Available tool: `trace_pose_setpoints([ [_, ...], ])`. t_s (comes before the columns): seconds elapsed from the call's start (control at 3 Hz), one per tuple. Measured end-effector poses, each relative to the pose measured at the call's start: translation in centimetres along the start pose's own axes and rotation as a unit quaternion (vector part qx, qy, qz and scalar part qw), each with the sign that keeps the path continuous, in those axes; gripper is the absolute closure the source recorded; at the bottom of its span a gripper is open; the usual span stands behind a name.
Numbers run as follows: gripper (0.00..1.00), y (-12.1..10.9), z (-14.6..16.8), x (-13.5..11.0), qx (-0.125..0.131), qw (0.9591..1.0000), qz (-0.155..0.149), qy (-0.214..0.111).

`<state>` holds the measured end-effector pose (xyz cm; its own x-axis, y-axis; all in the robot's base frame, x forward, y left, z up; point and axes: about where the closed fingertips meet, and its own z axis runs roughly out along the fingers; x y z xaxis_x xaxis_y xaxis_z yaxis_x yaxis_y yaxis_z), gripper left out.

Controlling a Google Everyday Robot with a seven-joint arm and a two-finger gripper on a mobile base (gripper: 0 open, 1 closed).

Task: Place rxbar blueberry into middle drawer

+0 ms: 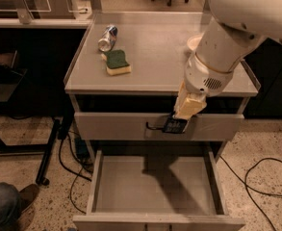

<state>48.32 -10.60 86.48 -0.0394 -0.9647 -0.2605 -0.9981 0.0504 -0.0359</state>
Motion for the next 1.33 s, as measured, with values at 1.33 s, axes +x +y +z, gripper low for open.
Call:
trace_pose_setpoints([
  [1.33, 1.0, 0.5, 7.0, 3.3, 0.035, 0.9921, 0.103, -0.063],
])
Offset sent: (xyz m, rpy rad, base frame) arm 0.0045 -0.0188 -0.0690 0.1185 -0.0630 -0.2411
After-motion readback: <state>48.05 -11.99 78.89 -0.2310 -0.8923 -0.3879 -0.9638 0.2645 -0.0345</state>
